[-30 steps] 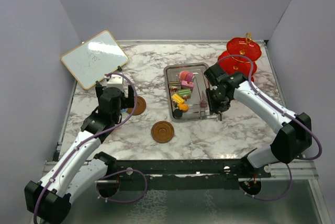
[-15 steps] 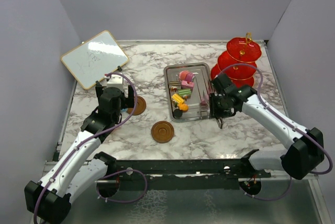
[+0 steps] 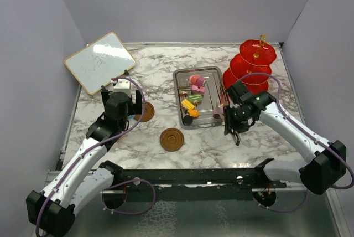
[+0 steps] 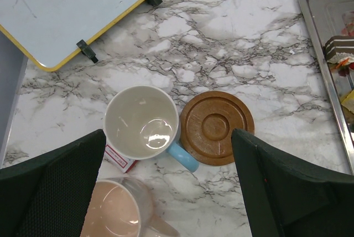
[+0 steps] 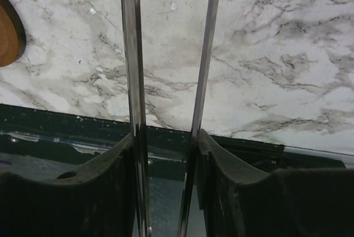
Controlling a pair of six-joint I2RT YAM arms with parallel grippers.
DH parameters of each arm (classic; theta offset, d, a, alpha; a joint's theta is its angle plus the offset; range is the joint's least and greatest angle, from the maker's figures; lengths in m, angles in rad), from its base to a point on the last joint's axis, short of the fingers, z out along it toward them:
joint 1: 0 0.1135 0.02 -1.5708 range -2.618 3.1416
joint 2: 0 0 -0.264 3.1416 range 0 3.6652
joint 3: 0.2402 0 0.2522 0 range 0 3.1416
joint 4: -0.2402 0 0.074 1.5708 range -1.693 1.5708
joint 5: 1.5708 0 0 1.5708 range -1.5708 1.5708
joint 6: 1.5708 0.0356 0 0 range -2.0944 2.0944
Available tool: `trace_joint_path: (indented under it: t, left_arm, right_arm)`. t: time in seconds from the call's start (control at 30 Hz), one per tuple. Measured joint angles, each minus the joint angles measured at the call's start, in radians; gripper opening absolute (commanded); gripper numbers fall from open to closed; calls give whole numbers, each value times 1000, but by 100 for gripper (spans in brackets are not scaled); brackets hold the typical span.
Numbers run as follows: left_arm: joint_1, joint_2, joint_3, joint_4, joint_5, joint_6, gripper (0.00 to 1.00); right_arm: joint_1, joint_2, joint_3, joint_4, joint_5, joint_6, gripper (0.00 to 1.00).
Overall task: Serve the afternoon tea
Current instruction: Adjust the dessert on the tray, then pick up the desert from the tray.
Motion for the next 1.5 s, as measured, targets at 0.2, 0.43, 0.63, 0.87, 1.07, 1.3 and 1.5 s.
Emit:
trace_joint_path:
  t: [0.2, 0.43, 0.63, 0.87, 1.07, 1.3, 1.5]
  left_arm:
    - [0, 0, 0, 0, 0, 0, 99]
    - [0, 0, 0, 0, 1, 0, 99]
    - [0, -4, 0, 0, 1, 0, 99]
    - [0, -5, 0, 0, 1, 0, 99]
    - [0, -5, 0, 0, 1, 0, 99]
    - [0, -5, 0, 0, 1, 0, 99]
    - [0, -5, 0, 0, 1, 0, 99]
  right_arm:
    - [0, -53, 0, -64, -23, 3, 41]
    - [0, -64, 25, -95, -23, 3, 43]
    - [0, -23, 70, -96, -5, 2, 44]
    - [0, 22, 70, -94, 11, -6, 46]
    - [0, 35, 41, -79, 10, -14, 46]
    - [0, 62, 24, -37, 10, -19, 40]
    - [0, 74, 27, -19, 12, -24, 31]
